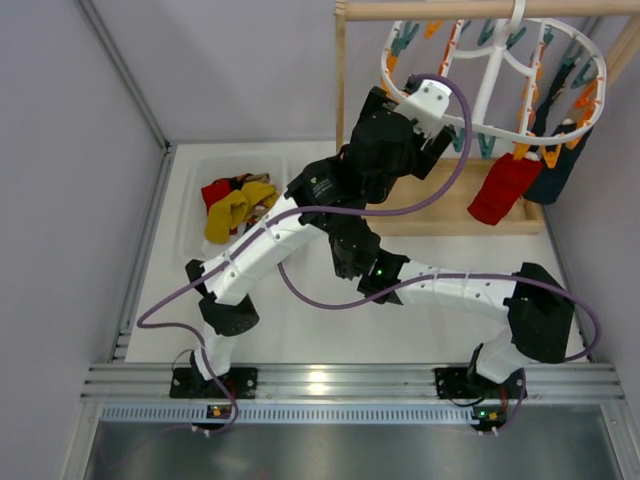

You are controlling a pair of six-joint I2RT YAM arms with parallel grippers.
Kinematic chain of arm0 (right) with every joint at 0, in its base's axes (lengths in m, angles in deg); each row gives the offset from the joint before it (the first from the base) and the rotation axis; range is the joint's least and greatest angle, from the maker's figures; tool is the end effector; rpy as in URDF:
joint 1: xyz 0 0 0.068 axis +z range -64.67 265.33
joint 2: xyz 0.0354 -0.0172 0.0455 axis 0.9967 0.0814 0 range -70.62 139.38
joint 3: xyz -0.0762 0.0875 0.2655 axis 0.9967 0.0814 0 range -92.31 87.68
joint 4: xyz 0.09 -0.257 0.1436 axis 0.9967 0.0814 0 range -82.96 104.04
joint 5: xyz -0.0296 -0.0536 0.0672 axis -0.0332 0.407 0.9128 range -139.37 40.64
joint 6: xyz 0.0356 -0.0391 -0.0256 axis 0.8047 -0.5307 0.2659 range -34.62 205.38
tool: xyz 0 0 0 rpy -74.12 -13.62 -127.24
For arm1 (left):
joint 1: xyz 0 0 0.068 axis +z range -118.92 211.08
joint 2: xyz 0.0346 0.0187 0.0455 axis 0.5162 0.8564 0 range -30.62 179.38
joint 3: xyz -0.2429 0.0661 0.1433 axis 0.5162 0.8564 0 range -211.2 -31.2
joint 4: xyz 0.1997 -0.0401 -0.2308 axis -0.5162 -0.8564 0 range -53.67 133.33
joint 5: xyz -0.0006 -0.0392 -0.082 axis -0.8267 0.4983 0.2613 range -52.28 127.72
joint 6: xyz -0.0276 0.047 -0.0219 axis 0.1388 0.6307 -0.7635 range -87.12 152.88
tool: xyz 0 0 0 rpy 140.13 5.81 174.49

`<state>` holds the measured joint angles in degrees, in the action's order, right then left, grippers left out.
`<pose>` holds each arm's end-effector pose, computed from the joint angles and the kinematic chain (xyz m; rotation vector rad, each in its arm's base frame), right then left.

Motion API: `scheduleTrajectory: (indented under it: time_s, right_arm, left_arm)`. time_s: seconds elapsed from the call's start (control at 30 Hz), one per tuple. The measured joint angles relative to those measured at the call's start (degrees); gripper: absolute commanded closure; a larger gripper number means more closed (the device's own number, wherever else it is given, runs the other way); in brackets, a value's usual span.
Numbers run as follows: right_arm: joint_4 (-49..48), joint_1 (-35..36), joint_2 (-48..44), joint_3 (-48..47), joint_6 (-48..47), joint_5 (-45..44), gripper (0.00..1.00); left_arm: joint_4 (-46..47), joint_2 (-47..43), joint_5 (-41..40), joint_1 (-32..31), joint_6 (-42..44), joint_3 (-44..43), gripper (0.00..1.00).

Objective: Remove the socks clipped to the hanger

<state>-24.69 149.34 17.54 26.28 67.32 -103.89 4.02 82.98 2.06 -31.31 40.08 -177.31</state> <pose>0.2060 0.3433 0.3246 -0.3084 1.4892 -0.0647 0.2333 -0.3927 0.5671 0.5401 1.5813 -0.2029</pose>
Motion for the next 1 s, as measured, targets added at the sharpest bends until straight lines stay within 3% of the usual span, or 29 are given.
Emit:
scheduleTrajectory:
  time_s: [0.6,0.87,1.0]
  right_arm:
    - [6.73,-0.46,2.38,-4.17,-2.54,1.68,1.0]
    - [7.76,-1.09,2.43,-3.8,-2.82,2.67,1.0]
    - [7.85,-1.42,2.1,-2.91,-2.71,3.58,1.0]
  left_arm:
    - [12.39,10.47,-11.26,0.0,16.52,-0.15,0.2]
    - [20.57,12.13,-15.41,0.13,23.43,-0.15,0.39]
    - [23.98,12.72,-16.39,0.39,25.11,-0.15,0.42]
